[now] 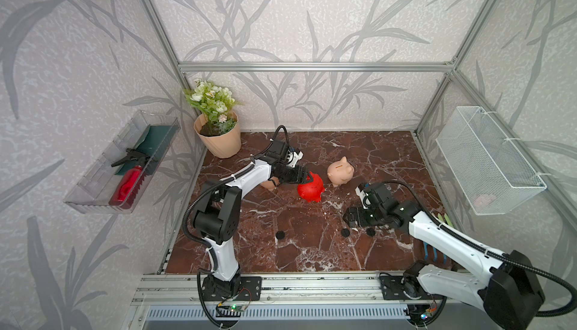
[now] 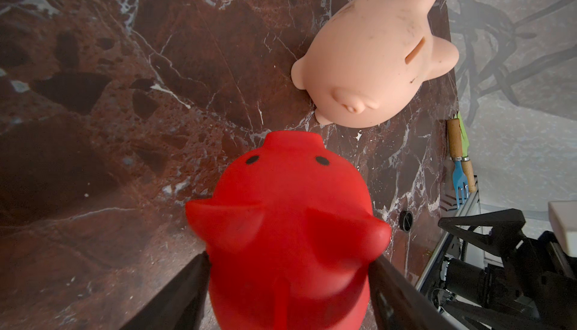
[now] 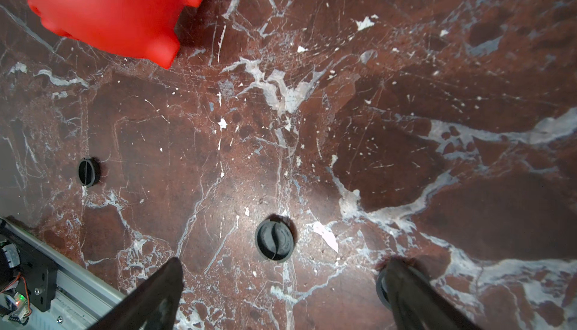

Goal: Close piggy banks
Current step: Turn over the piggy bank at the center of the board.

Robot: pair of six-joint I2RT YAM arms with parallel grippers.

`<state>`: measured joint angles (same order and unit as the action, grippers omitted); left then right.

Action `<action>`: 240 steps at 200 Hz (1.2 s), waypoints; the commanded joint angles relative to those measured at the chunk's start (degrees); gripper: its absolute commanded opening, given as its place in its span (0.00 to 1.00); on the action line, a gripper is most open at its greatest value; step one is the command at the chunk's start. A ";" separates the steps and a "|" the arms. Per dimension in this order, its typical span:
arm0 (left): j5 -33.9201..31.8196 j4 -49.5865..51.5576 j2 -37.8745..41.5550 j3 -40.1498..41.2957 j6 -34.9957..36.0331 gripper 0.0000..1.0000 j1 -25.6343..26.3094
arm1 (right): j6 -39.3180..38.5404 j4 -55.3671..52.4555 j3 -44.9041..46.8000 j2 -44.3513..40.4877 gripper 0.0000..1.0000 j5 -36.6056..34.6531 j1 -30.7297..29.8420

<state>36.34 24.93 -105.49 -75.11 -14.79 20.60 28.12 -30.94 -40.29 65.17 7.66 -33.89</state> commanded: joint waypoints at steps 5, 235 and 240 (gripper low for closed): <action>-1.20 3.78 0.29 2.02 0.90 0.80 -1.40 | 0.63 -1.84 -0.54 0.31 0.99 -1.52 -0.76; -5.31 5.13 6.73 1.72 -0.07 0.94 -2.61 | 5.46 -1.28 -3.89 15.84 0.38 -10.13 -15.24; -5.30 5.17 6.92 1.81 -0.19 0.94 -2.58 | 5.46 -1.23 -3.91 16.22 0.38 -10.43 -15.24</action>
<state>32.60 27.68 -100.07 -72.90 -15.20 17.63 32.93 -31.57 -42.87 79.68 -0.89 -48.62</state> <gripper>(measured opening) 0.939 0.386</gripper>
